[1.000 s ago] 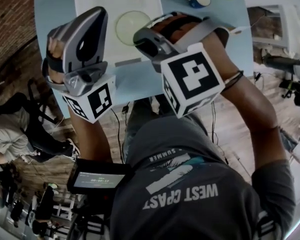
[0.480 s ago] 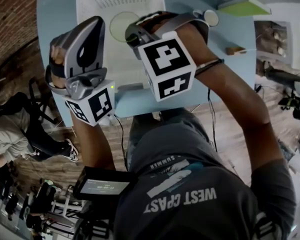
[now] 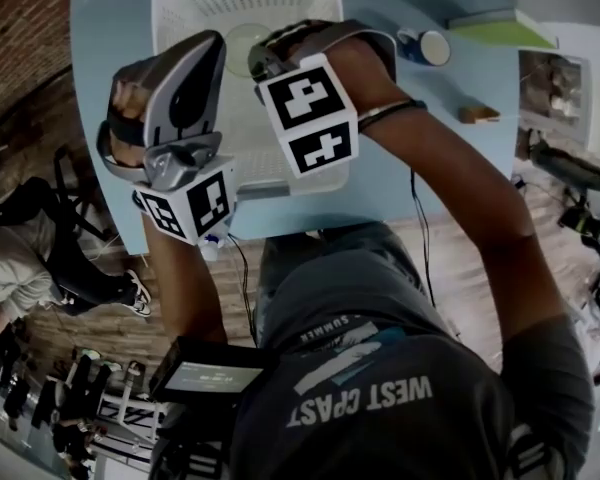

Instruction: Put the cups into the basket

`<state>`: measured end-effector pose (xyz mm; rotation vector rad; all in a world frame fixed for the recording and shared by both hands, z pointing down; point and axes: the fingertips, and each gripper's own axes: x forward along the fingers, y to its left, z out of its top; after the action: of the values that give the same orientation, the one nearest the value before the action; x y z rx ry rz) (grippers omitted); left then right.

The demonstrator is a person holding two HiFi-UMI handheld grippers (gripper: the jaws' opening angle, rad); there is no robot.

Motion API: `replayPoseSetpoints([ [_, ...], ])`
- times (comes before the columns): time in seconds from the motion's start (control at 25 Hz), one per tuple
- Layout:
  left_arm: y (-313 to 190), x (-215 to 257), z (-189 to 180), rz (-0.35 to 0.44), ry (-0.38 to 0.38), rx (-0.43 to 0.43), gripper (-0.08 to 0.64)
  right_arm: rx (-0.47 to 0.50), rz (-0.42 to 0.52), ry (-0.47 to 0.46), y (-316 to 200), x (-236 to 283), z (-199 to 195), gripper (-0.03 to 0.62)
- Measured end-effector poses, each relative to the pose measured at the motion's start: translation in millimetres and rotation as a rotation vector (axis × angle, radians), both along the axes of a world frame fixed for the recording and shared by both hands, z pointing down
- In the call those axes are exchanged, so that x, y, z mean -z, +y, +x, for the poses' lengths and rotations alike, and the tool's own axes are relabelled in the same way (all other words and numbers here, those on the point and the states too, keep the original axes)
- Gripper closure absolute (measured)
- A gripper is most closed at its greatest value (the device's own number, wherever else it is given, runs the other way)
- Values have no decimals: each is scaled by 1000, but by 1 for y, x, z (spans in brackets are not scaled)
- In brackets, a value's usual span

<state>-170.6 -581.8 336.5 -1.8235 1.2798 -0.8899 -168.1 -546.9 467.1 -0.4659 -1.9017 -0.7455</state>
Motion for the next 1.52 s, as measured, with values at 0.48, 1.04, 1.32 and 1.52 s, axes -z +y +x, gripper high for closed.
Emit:
replayPoseSetpoints([
  [0.48, 0, -20, -11, -21, 3, 17, 560, 47, -7, 73, -1, -38, -19, 565],
  [1.04, 2, -26, -25, -28, 18, 66, 560, 120, -21, 169, 3, -88, -38, 565],
  [1.32, -1, -26, -25, -29, 19, 81, 560, 120, -55, 190, 1, -106, -40, 565],
  [1.52, -1, -27, -27, -32, 24, 88, 560, 103, -68, 184, -1, -108, -42, 565],
])
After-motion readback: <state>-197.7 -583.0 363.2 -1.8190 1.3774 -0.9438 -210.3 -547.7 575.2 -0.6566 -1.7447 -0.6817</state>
